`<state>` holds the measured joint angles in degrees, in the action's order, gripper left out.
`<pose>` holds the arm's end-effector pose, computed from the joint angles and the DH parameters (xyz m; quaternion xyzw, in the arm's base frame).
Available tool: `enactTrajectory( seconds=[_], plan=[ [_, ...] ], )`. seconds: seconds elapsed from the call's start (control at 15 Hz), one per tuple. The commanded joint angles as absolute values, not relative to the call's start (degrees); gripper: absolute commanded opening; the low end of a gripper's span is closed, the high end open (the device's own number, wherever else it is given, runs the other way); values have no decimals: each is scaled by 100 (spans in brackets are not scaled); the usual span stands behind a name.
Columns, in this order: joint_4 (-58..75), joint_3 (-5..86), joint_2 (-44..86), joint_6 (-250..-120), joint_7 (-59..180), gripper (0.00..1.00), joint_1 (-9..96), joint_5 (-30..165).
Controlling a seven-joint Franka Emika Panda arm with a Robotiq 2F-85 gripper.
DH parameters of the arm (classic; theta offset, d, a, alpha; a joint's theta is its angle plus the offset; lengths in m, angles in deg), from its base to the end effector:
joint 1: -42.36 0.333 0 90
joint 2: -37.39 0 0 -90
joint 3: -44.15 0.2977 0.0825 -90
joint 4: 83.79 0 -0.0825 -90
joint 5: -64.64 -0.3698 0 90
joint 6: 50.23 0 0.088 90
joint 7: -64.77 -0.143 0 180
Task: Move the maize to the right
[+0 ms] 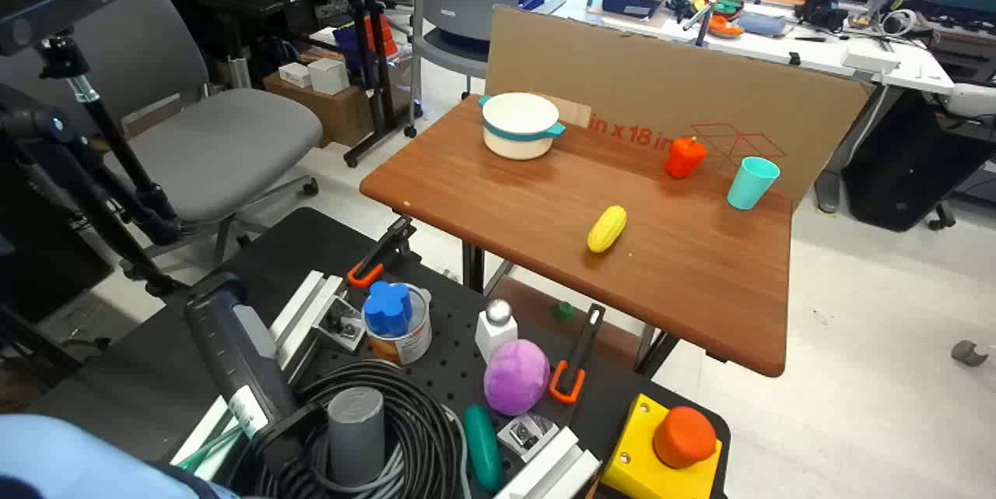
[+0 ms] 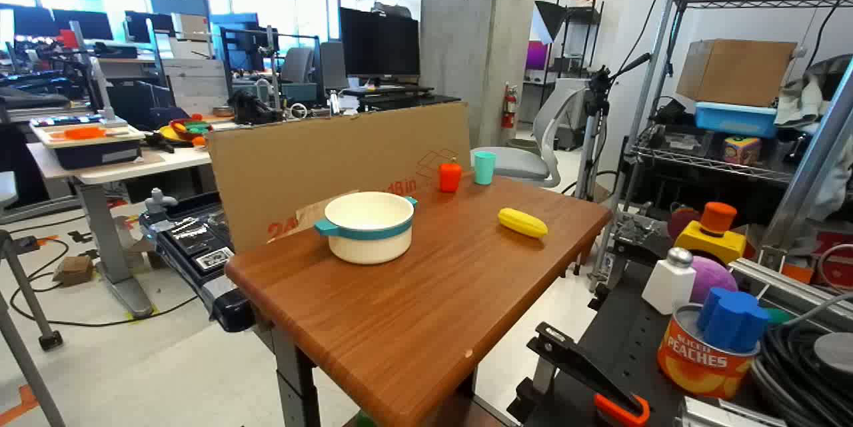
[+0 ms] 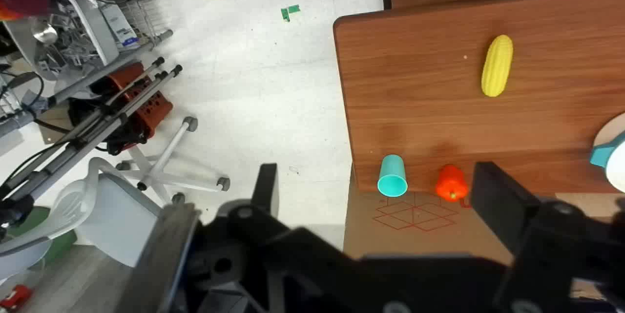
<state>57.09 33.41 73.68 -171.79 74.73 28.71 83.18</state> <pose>0.3514 -0.1900 0.4942 0.9837 -0.0505 0.1130 0.1303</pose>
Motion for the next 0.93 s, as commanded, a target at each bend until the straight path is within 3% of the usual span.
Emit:
enactTrajectory(
  seconds=[0.0,0.4,0.87],
  plan=[
    [5683,3321,7369,-17153,7462,100,2901,8330],
    [5648,3373,7267,-17211,7334,100,2869,8374],
    [5380,3809,5700,-17152,6624,100,3095,8347]
  ],
)
